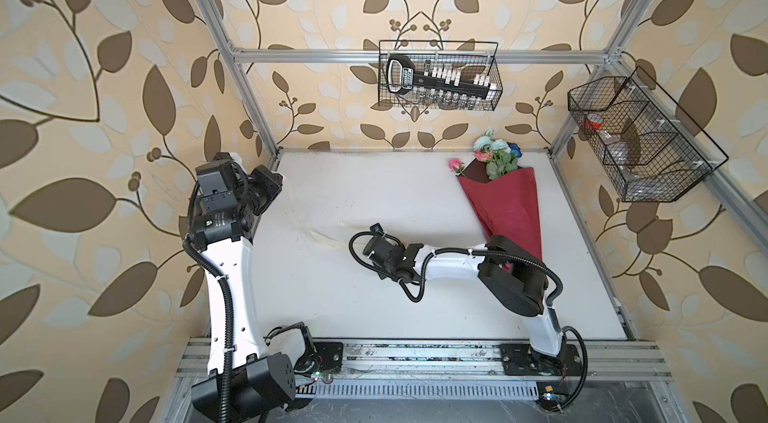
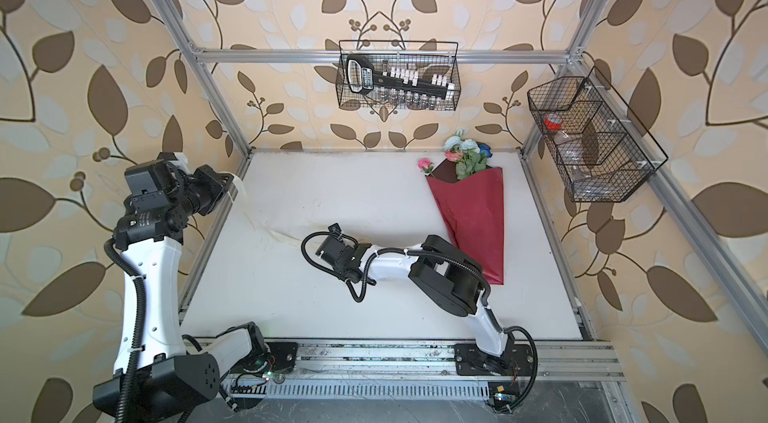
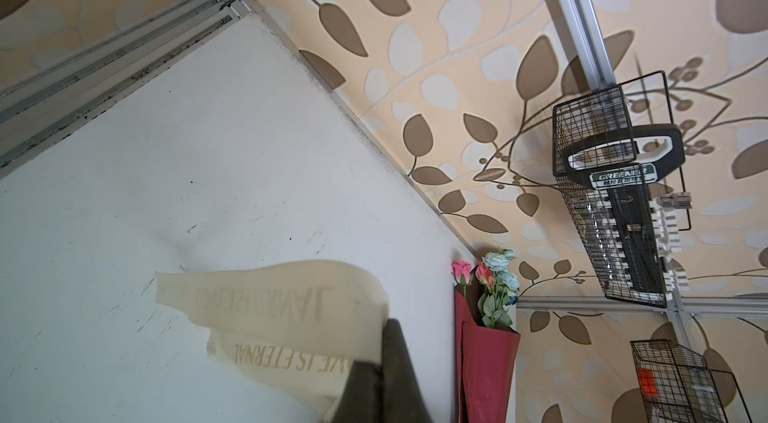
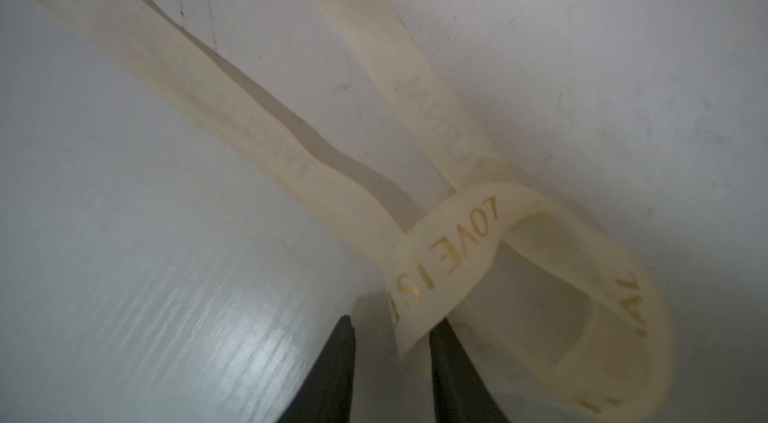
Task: Tie the bouquet of fake flowers
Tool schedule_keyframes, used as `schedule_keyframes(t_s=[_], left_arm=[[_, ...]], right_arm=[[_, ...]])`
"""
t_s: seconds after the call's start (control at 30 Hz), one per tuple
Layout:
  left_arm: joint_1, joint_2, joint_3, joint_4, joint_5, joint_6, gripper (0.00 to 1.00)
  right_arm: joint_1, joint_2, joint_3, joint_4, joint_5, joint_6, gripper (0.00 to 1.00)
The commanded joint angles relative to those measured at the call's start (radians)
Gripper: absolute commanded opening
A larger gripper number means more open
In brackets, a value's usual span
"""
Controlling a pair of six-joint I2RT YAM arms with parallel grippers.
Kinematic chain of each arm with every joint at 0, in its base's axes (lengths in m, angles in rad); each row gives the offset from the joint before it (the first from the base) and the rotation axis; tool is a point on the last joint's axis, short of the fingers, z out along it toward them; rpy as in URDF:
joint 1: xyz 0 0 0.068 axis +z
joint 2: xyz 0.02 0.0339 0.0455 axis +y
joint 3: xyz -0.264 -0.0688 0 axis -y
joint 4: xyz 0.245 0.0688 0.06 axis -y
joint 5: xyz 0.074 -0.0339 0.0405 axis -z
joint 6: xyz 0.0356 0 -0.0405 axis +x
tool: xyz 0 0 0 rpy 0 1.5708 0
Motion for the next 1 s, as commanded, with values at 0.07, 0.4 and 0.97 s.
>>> schedule_keyframes(t_s=[0.07,0.4,0.97], left_arm=[[0.002,0.002,0.042,-0.017,-0.054,0.048,0.0],[0.005,0.081,0.314,-0.158,-0.313,0.184,0.0],[0.025,0.068,0.433,-0.253,-0.609,0.341,0.0]], right_arm=[[-0.034,-0.009,0.017,-0.046,0.099,-0.015,0.0],[-0.122,-0.513,-0.242,-0.155,0.357,-0.05,0.0],[-0.36,-1.195,-0.314,-0.314,0.23,-0.117,0.0]])
